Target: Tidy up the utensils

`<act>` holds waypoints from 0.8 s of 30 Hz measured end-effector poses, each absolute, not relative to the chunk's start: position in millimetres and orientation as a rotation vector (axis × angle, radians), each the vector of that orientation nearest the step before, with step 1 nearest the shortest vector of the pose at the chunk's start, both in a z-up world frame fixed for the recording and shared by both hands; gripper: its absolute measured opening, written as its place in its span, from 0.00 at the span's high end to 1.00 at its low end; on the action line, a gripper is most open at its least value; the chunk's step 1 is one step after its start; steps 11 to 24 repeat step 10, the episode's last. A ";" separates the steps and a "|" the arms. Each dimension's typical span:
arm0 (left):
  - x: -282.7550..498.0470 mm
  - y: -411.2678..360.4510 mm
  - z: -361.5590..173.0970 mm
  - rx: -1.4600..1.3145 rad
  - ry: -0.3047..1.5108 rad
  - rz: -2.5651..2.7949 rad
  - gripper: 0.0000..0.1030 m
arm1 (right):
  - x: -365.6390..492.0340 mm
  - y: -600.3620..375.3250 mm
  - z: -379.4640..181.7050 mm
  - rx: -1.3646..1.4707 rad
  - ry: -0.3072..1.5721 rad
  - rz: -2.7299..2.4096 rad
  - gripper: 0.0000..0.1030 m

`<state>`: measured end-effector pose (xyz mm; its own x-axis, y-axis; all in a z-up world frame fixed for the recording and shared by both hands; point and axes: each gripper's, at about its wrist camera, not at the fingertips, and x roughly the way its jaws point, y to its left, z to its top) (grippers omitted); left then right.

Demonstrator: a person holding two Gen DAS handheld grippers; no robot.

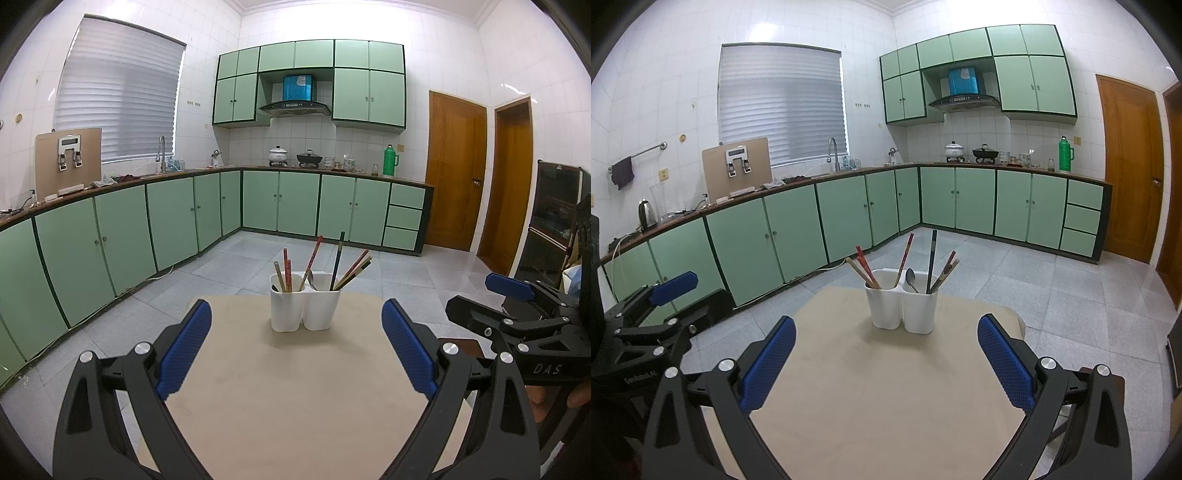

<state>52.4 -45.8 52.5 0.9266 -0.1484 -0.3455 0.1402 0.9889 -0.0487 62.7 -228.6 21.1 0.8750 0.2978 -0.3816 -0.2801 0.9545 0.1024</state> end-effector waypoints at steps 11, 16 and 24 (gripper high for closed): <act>51.9 -47.4 51.5 -0.023 0.363 -0.141 0.12 | 62.7 -229.3 21.1 0.047 0.406 0.302 0.06; 51.9 -47.4 51.5 -0.023 0.363 -0.141 0.12 | 62.7 -229.3 21.1 0.047 0.406 0.302 0.06; 51.9 -47.4 51.5 -0.023 0.363 -0.141 0.12 | 62.7 -229.3 21.1 0.047 0.406 0.302 0.06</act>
